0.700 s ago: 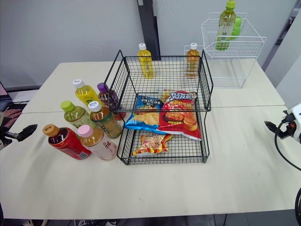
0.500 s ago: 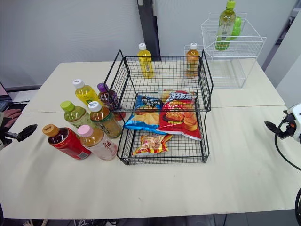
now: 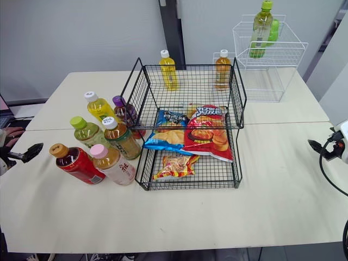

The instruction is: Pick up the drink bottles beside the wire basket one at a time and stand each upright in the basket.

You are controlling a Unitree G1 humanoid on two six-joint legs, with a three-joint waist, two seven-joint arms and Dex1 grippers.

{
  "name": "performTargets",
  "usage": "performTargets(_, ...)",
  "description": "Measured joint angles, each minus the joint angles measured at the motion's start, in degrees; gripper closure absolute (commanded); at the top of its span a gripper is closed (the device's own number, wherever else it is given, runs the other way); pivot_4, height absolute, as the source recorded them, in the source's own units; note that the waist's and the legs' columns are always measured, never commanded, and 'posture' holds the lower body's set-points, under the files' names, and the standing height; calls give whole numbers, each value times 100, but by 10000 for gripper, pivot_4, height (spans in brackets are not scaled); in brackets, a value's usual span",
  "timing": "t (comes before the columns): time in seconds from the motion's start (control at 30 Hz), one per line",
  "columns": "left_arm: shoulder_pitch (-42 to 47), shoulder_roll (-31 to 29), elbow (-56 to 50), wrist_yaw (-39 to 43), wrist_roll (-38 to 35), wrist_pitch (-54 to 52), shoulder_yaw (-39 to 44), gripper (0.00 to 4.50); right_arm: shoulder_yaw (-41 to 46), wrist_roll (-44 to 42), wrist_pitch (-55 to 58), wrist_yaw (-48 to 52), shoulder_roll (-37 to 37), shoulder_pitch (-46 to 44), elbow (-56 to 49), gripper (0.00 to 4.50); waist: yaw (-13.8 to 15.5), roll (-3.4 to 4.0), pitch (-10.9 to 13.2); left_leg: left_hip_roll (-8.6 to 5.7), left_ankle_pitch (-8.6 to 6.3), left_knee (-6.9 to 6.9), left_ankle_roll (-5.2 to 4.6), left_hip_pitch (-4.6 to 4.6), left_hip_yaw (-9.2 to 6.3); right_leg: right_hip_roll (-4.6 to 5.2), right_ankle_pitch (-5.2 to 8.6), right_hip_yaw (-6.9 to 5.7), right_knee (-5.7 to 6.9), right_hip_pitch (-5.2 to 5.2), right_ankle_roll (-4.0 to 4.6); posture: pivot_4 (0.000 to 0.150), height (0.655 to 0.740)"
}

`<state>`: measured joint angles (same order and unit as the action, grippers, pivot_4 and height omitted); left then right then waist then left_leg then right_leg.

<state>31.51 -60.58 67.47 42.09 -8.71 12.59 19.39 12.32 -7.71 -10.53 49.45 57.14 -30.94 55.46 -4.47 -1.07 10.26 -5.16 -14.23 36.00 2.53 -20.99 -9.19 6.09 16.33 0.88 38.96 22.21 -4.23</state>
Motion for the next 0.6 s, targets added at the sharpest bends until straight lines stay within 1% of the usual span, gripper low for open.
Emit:
performTargets(0.1, -6, 1, 0, -55, -7, -102, 0, 169, 19, 7, -119, -215, 5, 181, 0, 0, 5, 0, 0, -2, 0, 0, 0, 0, 4, 0, 0, 4, 0, 1, -1, 1500, 7400)
performTargets(0.23, 20, 5, 1, 429, -32, -222, -1, 169, 139, -42, -44, -267, 5, 209, -4, 0, -3, 0, 0, -1, 0, 0, 0, 0, 4, 0, 1, 3, 0, 0, -2, 1500, 7400)
performTargets(0.33, 32, 39, 20, 676, -130, -243, 34, 169, 379, -316, 104, -28, 5, 135, -67, 0, -9, 0, 0, 0, 0, 0, 0, 0, 5, 0, 0, 3, 0, 0, -1, 1500, 7400)
performTargets(0.4, 49, 57, 35, 706, -179, -241, 100, 169, 499, -530, 217, 165, 5, 36, -307, 0, -23, 0, 0, 4, 0, 0, 0, 0, 5, -1, 0, 3, 0, 0, -1, 1500, 7400)
performTargets(0.47, 115, 76, 52, 702, -225, -236, 123, 169, 569, -808, 501, 361, 1, -214, -831, 0, -38, 1, 0, 11, 0, 1, 0, 0, 6, -1, 2, 6, 0, 3, -4, 1500, 7400)
performTargets(0.5, 137, 80, 55, 695, -238, -231, 127, 169, 586, -1017, 782, 445, -30, -374, -1260, 0, -50, 2, 1, 45, 0, 0, 0, 0, 6, -1, 2, 7, 1, 5, -5, 1500, 7400)
performTargets(0.57, 258, 162, 54, 699, -260, -229, 128, 169, 564, -1636, 1522, 622, -162, -716, -2677, 0, -51, 4, 1, 70, 0, 1, 1, 0, 13, -12, 3, 4, 0, 6, -8, 1500, 7400)
performTargets(0.6, 294, 204, 48, 707, -262, -226, 128, 169, 536, -1861, 1818, 674, -188, -821, -3221, 0, -38, 3, 1, 75, -1, 2, 3, -5, 11, -25, 3, -1, 0, 6, -8, 1500, 7400)
